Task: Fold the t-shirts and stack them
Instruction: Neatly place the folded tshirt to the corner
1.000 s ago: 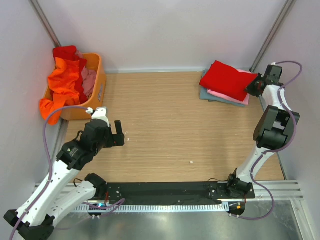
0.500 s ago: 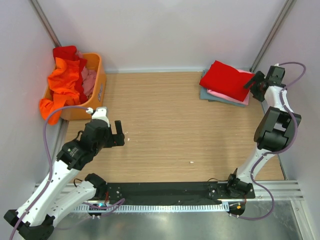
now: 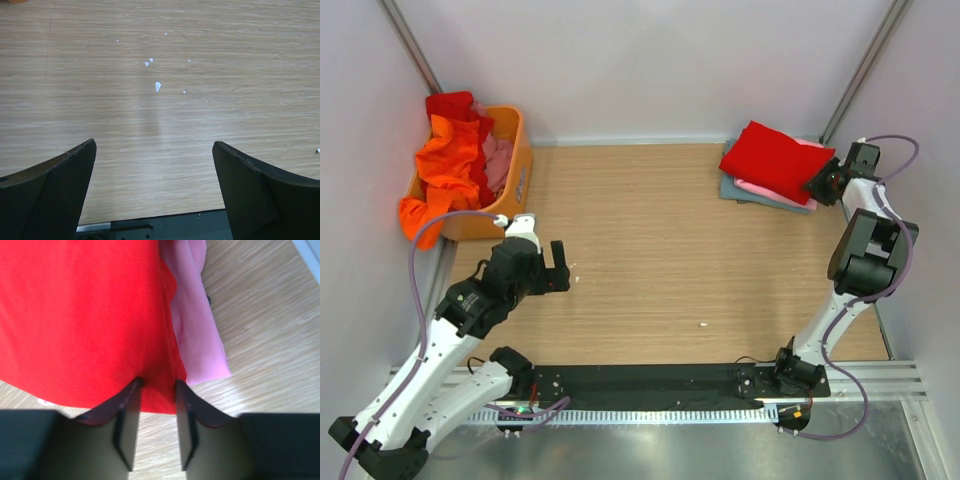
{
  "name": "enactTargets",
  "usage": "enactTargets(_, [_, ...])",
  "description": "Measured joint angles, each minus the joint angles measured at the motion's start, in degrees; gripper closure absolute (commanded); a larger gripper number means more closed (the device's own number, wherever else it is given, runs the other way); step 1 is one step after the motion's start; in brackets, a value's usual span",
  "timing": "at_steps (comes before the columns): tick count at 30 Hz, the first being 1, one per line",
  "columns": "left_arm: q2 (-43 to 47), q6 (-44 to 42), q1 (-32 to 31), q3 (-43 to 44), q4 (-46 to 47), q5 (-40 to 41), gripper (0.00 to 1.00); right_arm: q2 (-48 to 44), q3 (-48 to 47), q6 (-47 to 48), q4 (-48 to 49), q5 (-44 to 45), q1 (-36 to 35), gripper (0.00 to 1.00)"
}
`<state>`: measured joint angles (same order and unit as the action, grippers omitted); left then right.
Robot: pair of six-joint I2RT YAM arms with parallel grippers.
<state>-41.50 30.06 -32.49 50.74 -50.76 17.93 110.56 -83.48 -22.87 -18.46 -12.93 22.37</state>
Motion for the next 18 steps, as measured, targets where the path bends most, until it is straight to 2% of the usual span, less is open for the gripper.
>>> enactTargets(3, [-0.02, 0.00, 0.00, 0.00, 0.02, 0.00, 0.00, 0.87, 0.00, -0.11, 0.50, -0.57, 0.00, 0.83])
enactTargets(4, [-0.02, 0.00, 0.00, 0.00, 0.02, 0.00, 0.00, 1.09, -0.04, -0.22, 0.52, -0.83, 0.00, 0.93])
enactTargets(6, [-0.09, 0.00, 0.00, 0.00, 0.02, 0.00, 0.00, 1.40, -0.44, -0.26, 0.50, -1.16, 0.00, 0.99])
enactTargets(18, [-0.28, 0.00, 0.00, 0.00, 0.17, -0.02, 0.00, 1.57, -8.33, 0.26, -2.43, -1.07, 0.52, 0.99])
